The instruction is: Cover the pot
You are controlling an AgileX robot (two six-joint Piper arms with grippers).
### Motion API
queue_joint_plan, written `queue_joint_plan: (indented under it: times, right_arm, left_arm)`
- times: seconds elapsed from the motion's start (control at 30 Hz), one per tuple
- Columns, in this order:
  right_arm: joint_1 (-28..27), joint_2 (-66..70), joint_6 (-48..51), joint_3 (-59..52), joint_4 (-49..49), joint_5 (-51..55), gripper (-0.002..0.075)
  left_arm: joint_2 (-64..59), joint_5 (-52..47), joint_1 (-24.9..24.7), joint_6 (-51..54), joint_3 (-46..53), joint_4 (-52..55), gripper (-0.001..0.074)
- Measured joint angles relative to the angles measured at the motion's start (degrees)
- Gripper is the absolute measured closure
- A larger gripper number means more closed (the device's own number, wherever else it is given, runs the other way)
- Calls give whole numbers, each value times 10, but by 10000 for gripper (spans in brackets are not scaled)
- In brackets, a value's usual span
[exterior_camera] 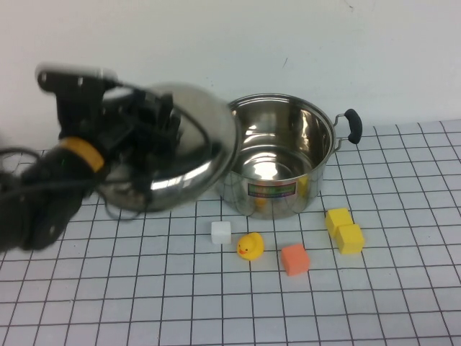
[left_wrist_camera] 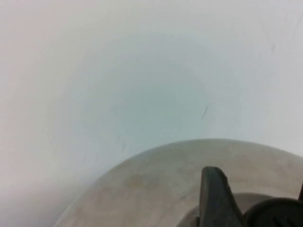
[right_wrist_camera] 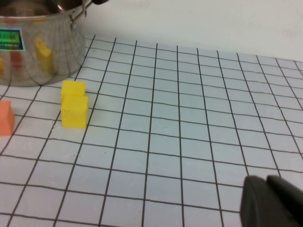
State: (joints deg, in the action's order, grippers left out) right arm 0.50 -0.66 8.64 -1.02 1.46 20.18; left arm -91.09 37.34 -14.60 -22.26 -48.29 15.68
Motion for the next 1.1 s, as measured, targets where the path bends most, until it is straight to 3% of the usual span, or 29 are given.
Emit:
queue_joint_plan:
  times: [0.57,0.9,1.1]
  right_arm:
    - [0,0,0,0,0,0,717]
    - [0,0,0,0,0,0,717]
    - [0,0,0,0,0,0,717]
  left_arm:
    - [-259,20,0,-185,-331,261,425]
    - [-350,-16,-24,-244,-485,404,425]
    - [-393,-20,-35,-285,-552,439,425]
